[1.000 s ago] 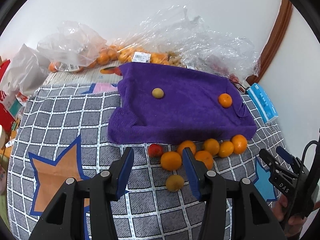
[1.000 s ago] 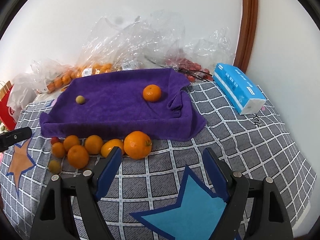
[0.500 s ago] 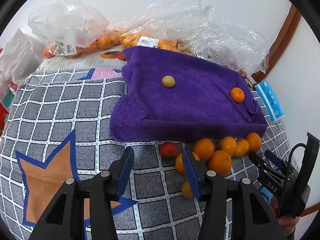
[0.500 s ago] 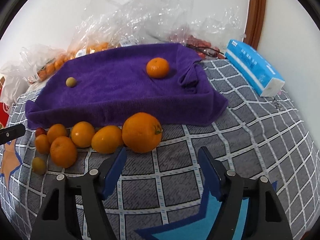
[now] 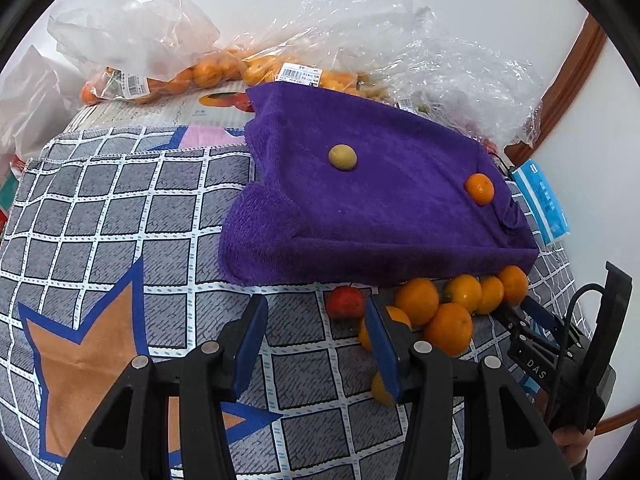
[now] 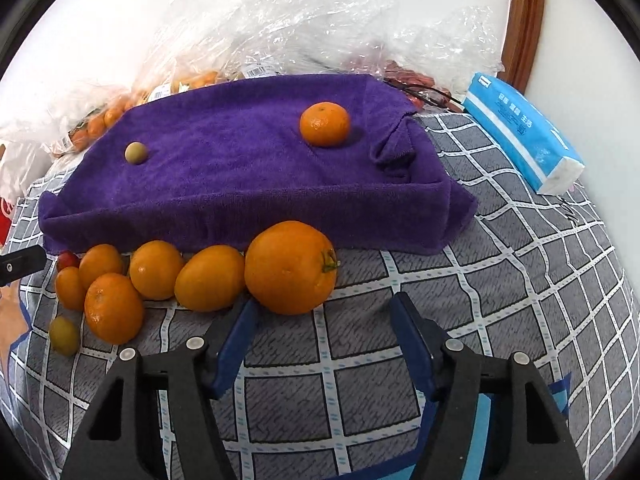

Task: Organize fruits
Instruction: 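Move both tools back toward the fruit row beside the towel, then grasp another large orange with the right tool while the left tool grasps a yellow-green fruit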

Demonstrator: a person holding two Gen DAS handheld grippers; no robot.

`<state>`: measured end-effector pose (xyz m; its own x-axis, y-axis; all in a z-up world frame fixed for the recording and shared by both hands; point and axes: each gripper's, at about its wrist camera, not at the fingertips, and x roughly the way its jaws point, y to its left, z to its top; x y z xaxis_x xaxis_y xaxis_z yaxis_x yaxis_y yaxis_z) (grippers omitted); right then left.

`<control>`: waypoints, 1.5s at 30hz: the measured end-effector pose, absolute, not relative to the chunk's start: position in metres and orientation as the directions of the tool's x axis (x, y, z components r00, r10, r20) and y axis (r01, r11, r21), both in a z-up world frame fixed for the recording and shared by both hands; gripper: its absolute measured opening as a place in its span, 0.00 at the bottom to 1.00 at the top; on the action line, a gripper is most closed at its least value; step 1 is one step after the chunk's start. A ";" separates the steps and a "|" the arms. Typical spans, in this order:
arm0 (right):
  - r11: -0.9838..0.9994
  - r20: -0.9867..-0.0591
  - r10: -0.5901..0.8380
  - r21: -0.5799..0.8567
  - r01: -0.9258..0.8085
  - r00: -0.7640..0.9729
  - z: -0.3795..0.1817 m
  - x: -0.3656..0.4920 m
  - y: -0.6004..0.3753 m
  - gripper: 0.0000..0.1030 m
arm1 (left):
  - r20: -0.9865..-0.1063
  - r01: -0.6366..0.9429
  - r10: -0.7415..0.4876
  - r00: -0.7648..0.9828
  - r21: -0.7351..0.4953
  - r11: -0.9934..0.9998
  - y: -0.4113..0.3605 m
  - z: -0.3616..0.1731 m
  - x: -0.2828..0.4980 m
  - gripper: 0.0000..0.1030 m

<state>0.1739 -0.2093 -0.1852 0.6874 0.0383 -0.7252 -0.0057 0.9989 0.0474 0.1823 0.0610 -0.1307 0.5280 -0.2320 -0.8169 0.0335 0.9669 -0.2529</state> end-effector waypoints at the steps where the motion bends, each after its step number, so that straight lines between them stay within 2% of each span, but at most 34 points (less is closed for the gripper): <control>1: 0.999 -0.725 0.041 0.048 -0.010 0.687 -0.185 0.174 -0.209 0.59 | -0.817 0.034 -0.232 0.527 -0.253 0.967 0.061 -0.131 0.183 0.46; 7: 0.998 -0.723 0.066 0.046 -0.046 0.688 -0.185 0.176 -0.198 0.38 | -0.820 0.026 -0.232 0.523 -0.256 0.966 0.065 -0.133 0.183 0.46; 8: 0.998 -0.722 0.065 0.043 -0.049 0.688 -0.185 0.175 -0.197 0.37 | -0.820 0.022 -0.230 0.524 -0.257 0.966 0.067 -0.133 0.182 0.46; 27: 0.990 -0.715 0.134 0.118 -0.070 0.686 -0.184 0.162 -0.209 0.37 | -0.838 -0.026 -0.177 0.516 -0.222 0.975 0.073 -0.133 0.169 0.46; 38: 0.987 -0.701 0.162 0.126 -0.103 0.694 -0.183 0.143 -0.228 0.35 | -0.842 -0.034 -0.194 0.504 -0.243 0.969 0.067 -0.136 0.157 0.46; 42: 0.987 -0.693 0.161 0.128 -0.100 0.703 -0.184 0.147 -0.233 0.48 | -0.846 -0.037 -0.182 0.501 -0.230 0.972 0.065 -0.135 0.157 0.46; 45: 0.984 -0.685 0.177 0.140 -0.110 0.707 -0.182 0.154 -0.233 0.52 | -0.847 -0.035 -0.179 0.500 -0.227 0.973 0.064 -0.135 0.157 0.46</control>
<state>0.1542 -0.2335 -0.1822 0.7072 0.1767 -0.6846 -0.1104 0.9840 0.1399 0.1573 0.0638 -0.1345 0.5002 -0.1793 -0.8471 -0.0352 0.9733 -0.2268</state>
